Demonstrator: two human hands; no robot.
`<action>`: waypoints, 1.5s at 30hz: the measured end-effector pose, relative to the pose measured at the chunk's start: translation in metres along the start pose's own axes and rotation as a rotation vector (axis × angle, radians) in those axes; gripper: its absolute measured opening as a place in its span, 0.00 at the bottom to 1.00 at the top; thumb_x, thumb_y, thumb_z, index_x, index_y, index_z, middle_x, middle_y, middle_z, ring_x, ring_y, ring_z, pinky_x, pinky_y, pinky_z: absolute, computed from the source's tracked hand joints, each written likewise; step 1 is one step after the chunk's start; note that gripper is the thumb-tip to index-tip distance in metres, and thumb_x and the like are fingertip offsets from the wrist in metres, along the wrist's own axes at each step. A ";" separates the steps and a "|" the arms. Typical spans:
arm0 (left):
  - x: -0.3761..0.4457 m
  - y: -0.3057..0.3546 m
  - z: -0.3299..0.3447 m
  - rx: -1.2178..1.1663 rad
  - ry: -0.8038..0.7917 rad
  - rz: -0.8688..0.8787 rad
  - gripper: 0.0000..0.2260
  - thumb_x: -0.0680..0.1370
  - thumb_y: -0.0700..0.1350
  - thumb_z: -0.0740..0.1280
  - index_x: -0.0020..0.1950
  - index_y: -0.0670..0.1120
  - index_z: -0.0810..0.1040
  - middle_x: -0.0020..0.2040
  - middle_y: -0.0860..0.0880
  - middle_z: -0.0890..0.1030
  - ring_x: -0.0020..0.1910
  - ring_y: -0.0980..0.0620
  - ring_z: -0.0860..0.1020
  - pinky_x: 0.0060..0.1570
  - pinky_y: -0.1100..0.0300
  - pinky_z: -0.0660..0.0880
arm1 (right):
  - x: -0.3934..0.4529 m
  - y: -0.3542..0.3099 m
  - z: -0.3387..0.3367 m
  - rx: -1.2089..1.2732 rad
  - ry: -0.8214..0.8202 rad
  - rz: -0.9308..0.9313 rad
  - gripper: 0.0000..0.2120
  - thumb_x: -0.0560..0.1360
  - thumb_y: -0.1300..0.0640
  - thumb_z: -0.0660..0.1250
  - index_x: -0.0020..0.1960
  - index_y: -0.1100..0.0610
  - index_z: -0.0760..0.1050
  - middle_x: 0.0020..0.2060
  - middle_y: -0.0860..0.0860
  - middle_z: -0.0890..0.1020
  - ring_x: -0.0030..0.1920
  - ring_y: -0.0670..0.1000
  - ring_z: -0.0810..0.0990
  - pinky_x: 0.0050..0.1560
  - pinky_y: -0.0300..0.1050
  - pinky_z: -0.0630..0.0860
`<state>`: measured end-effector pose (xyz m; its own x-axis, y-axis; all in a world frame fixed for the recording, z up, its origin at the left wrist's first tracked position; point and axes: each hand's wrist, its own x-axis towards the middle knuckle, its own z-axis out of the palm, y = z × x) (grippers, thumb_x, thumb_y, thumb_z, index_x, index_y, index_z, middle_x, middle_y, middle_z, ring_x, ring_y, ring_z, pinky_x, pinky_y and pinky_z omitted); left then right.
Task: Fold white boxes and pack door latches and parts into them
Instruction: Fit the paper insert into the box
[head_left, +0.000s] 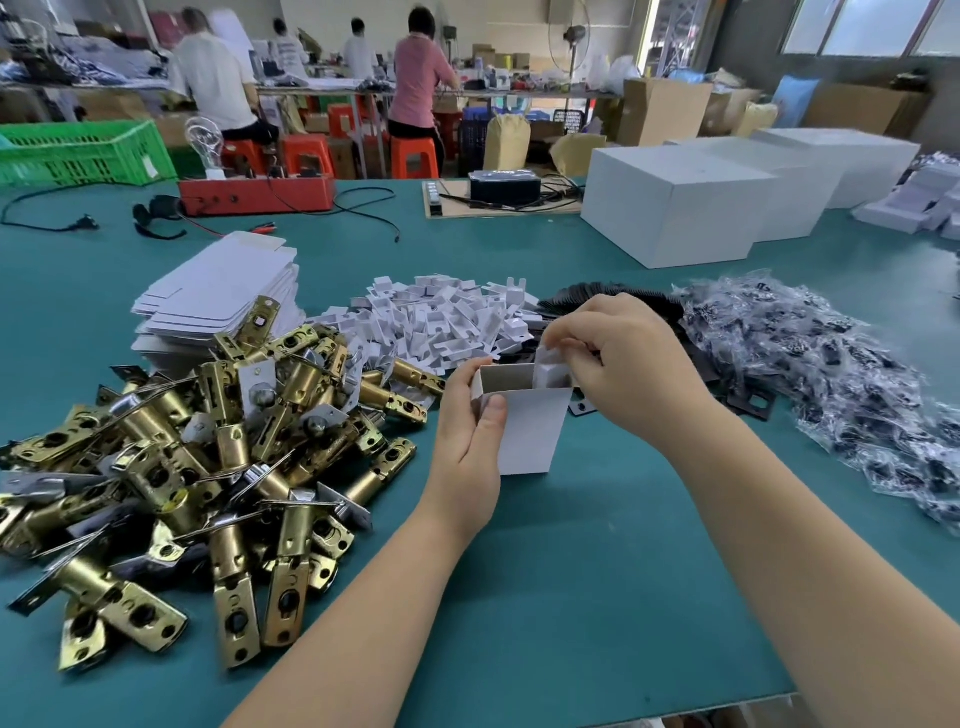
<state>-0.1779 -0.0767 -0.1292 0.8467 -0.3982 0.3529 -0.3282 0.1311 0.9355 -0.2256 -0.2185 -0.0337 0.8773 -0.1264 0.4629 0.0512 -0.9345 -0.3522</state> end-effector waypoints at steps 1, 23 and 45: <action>0.000 0.000 0.000 0.001 -0.003 -0.003 0.12 0.79 0.54 0.56 0.61 0.64 0.67 0.57 0.46 0.74 0.56 0.48 0.73 0.62 0.51 0.70 | 0.000 0.001 -0.003 -0.011 -0.030 0.005 0.12 0.76 0.66 0.62 0.50 0.57 0.83 0.46 0.56 0.80 0.51 0.58 0.72 0.52 0.45 0.66; -0.007 -0.002 -0.008 0.146 -0.039 0.107 0.20 0.71 0.40 0.60 0.59 0.58 0.65 0.56 0.47 0.72 0.45 0.51 0.72 0.42 0.64 0.69 | -0.017 -0.008 -0.007 0.294 0.013 -0.092 0.10 0.72 0.67 0.71 0.49 0.54 0.84 0.43 0.45 0.83 0.43 0.42 0.78 0.44 0.30 0.72; 0.006 0.004 -0.010 -0.237 -0.050 -0.170 0.21 0.67 0.39 0.59 0.49 0.66 0.73 0.44 0.56 0.78 0.47 0.53 0.73 0.49 0.57 0.70 | -0.022 0.025 0.032 0.419 0.358 0.042 0.11 0.73 0.58 0.61 0.45 0.53 0.82 0.45 0.45 0.81 0.52 0.49 0.76 0.57 0.39 0.70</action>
<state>-0.1702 -0.0699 -0.1231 0.8573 -0.4764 0.1953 -0.0719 0.2648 0.9616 -0.2281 -0.2284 -0.0783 0.6696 -0.3341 0.6633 0.2692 -0.7232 -0.6360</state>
